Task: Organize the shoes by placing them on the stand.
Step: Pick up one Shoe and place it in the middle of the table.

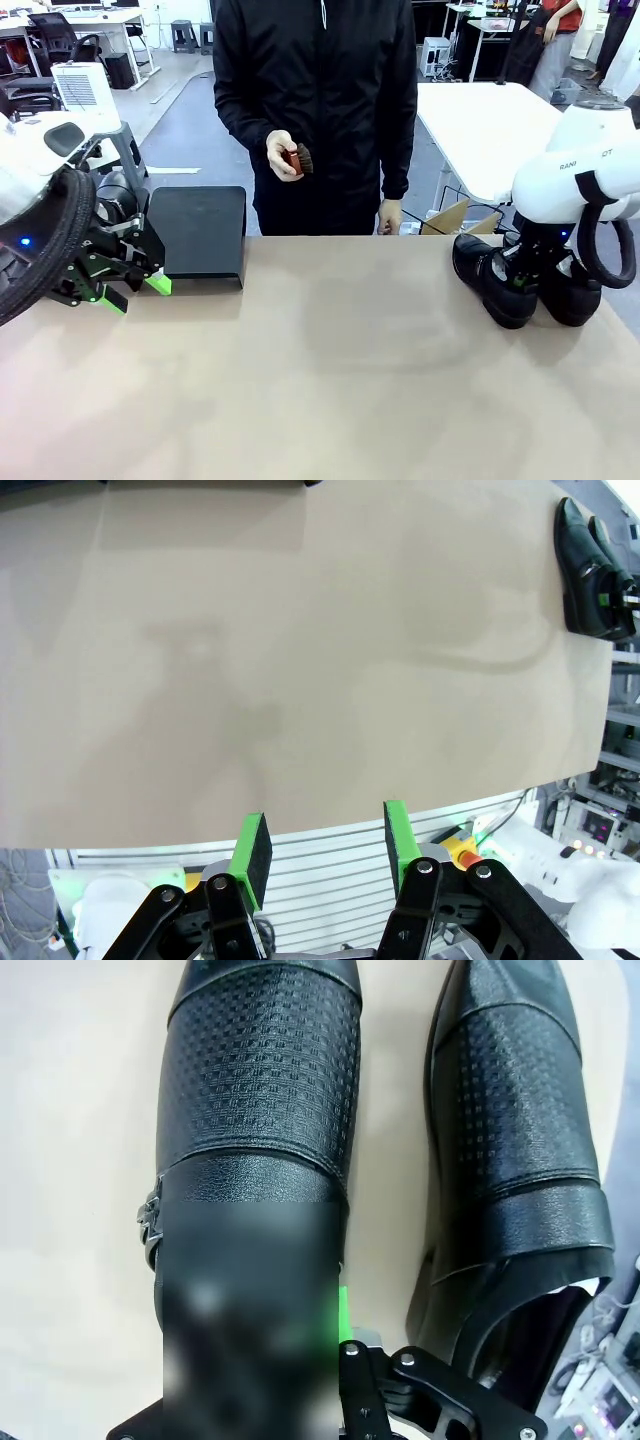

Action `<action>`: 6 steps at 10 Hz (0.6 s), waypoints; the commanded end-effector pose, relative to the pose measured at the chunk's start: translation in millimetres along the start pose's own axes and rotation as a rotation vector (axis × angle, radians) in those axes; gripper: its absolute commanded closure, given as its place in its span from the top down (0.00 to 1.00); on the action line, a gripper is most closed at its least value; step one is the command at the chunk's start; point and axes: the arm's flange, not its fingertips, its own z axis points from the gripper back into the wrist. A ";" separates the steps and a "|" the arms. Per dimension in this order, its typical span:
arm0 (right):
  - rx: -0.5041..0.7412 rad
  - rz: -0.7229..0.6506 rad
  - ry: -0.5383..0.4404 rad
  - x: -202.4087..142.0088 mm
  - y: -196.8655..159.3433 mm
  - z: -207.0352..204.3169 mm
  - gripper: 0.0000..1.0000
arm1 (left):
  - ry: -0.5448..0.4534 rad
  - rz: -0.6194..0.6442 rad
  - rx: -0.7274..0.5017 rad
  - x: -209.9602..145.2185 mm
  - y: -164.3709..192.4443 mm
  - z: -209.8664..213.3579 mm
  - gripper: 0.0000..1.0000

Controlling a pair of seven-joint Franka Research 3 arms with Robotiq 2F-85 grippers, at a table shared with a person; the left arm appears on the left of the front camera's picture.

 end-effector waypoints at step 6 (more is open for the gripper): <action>0.170 -0.115 -0.096 -61.3 79.3 106.5 0.00 | 0.007 0.001 -0.014 -0.6 -0.6 0.8 0.61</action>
